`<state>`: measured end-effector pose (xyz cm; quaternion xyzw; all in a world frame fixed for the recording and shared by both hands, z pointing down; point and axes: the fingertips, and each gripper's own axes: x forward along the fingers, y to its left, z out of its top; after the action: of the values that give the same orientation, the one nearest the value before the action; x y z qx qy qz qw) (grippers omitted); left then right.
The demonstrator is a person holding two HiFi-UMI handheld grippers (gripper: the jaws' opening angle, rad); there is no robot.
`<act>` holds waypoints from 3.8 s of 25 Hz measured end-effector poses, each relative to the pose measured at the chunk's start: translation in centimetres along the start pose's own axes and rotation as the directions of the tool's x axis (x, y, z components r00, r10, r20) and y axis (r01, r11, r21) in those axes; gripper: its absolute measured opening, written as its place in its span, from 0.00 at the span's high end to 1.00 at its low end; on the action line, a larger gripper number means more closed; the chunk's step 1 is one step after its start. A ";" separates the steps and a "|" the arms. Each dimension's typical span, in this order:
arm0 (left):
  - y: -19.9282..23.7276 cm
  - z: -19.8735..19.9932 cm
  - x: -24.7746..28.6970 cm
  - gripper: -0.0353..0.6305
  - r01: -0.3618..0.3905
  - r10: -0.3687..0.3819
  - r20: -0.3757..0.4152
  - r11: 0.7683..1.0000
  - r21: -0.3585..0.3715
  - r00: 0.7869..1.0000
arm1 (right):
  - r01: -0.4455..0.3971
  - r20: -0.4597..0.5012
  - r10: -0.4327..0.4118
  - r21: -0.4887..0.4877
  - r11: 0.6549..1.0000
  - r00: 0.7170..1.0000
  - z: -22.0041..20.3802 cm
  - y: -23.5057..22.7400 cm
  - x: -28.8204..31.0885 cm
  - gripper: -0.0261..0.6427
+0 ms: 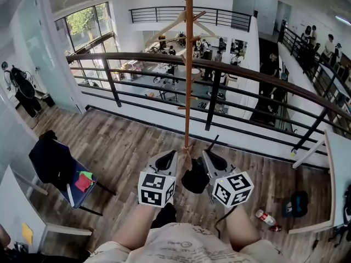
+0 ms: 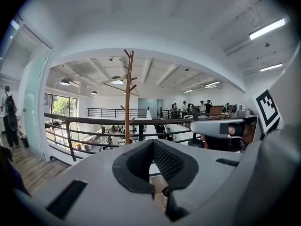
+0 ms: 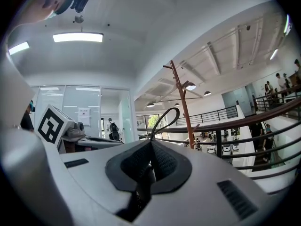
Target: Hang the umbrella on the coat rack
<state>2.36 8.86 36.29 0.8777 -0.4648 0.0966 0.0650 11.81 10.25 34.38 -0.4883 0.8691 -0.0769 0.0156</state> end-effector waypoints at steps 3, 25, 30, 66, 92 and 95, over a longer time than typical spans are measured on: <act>0.9 -0.1 1.3 0.94 0.000 0.000 -0.006 1.000 -0.009 1.000 | -0.010 -0.015 0.010 -0.003 1.000 1.000 -0.3 -0.5 1.4 0.96; 16.0 0.0 15.7 0.94 -0.018 0.017 -0.016 0.998 -0.068 1.000 | -0.107 -0.118 0.105 -0.010 0.994 0.987 -3.3 -6.9 21.3 0.96; 21.1 -0.1 20.3 0.94 -0.005 0.003 -0.023 0.998 -0.065 1.000 | -0.112 -0.158 0.109 -0.007 0.994 0.981 -5.1 -9.0 28.1 0.96; 31.6 -7.9 30.4 0.94 -0.018 -0.004 -0.271 0.997 -0.078 0.963 | -0.187 -0.408 0.266 0.224 0.956 0.873 -22.8 -15.5 45.3 0.96; 30.9 -11.4 30.7 0.94 -0.024 0.011 -0.363 0.999 -0.032 0.932 | -0.084 -0.439 0.230 0.327 0.941 0.869 -28.3 -20.5 46.9 0.96; 31.1 -12.0 30.6 0.94 -0.033 0.019 -0.374 0.999 -0.033 0.927 | -0.071 -0.443 0.222 0.331 0.941 0.869 -28.7 -20.9 46.6 0.96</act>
<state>-7.96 -30.66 55.72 0.8357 -0.4572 0.2537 0.1677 2.24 -36.73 68.07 -0.3780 0.8589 -0.3252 -0.1168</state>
